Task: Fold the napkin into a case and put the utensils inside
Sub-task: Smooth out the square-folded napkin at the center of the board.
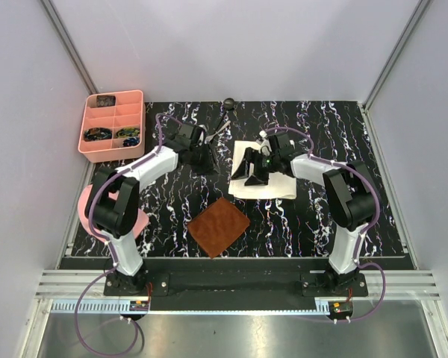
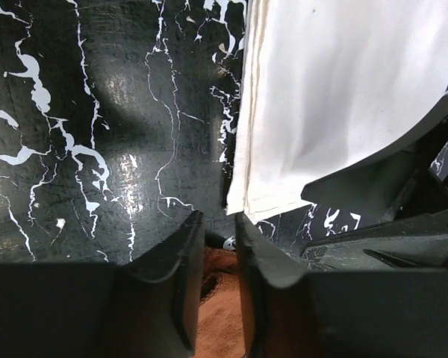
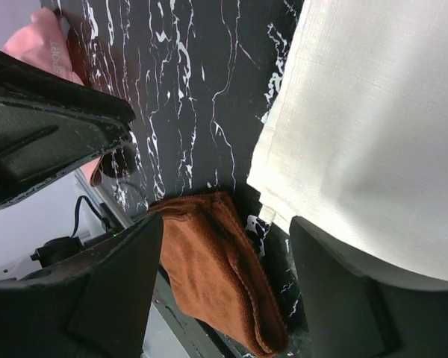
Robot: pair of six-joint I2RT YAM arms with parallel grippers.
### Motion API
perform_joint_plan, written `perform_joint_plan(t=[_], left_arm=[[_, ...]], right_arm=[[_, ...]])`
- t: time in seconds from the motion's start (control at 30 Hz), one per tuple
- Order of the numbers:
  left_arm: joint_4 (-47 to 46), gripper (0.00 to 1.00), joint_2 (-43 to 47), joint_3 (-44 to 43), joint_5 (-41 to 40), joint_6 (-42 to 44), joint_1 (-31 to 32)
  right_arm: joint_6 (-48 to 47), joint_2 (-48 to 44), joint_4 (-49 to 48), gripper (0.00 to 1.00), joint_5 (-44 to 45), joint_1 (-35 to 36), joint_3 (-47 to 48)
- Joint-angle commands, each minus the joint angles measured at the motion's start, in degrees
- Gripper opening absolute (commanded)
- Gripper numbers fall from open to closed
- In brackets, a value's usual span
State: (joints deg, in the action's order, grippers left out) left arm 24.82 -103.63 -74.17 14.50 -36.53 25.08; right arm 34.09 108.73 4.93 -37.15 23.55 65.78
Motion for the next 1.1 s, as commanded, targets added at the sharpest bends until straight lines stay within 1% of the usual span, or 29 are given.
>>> perform_joint_plan(t=[0.0,0.03,0.07,0.17,0.27,0.33,0.37,0.43,0.5,0.63,0.67,0.77,0.93,1.07], left_arm=[[-2.41,0.32,0.72,-1.67,2.45,-0.47,0.32],[-2.23,0.34,-0.16,-3.16,4.64,-0.12,0.32],[-1.88,0.36,-2.34,-4.3,5.88,0.84,0.49],[-0.47,0.36,-6.12,-8.26,7.03,1.99,1.63],[-0.38,0.31,-9.38,-11.95,7.21,1.9,2.95],[-0.3,0.29,-11.23,-15.45,7.29,2.69,4.01],[-0.3,0.28,-13.15,-16.52,7.99,2.43,4.97],[-0.39,0.27,-15.88,-18.89,8.44,2.0,6.03],[0.05,0.26,-17.56,-20.13,8.35,1.64,6.47],[2.25,0.26,-20.81,-20.4,4.05,0.77,6.65],[2.6,0.26,-21.17,-20.31,3.61,0.68,6.65],[2.78,0.26,-22.31,-19.78,2.46,0.15,7.7],[1.46,0.26,-22.75,-17.5,3.51,-4.06,11.03],[-2.05,0.26,-22.66,-16.18,5.97,-8.54,14.64]], right_arm=[[-3.4,-2.81,2.09,0.79,1.8,-0.96,3.3],[-4.2,-3.86,5.32,0.79,3.03,-1.22,3.65],[-4.73,-4.4,7.27,0.79,6.35,-2.01,3.92],[-6.22,-7.21,10.98,0.75,11.37,-4.64,1.73],[-5.78,-10.46,11.07,0.61,13.67,-7.19,-3.36],[-6.31,-11.78,11.07,0.56,14.99,-7.64,-6.09],[-6.75,-12.13,10.98,0.52,14.39,-7.82,-6.71],[-7.63,-13.36,11.07,0.49,14.47,-8.61,-8.56],[-7.72,-14.42,11.07,0.48,14.99,-9.31,-10.05],[-8.16,-13.55,10.81,0.43,18.24,-11.24,-11.9],[-7.9,-13.19,10.37,0.39,18.68,-11.86,-12.34],[-7.46,-11.61,8.79,0.38,20.62,-14.49,-13.75],[-9.65,-9.68,9.48,0.36,24.39,-18.18,-12.79],[-15.26,-7.57,11.77,0.36,27.12,-21.52,-8.22]])
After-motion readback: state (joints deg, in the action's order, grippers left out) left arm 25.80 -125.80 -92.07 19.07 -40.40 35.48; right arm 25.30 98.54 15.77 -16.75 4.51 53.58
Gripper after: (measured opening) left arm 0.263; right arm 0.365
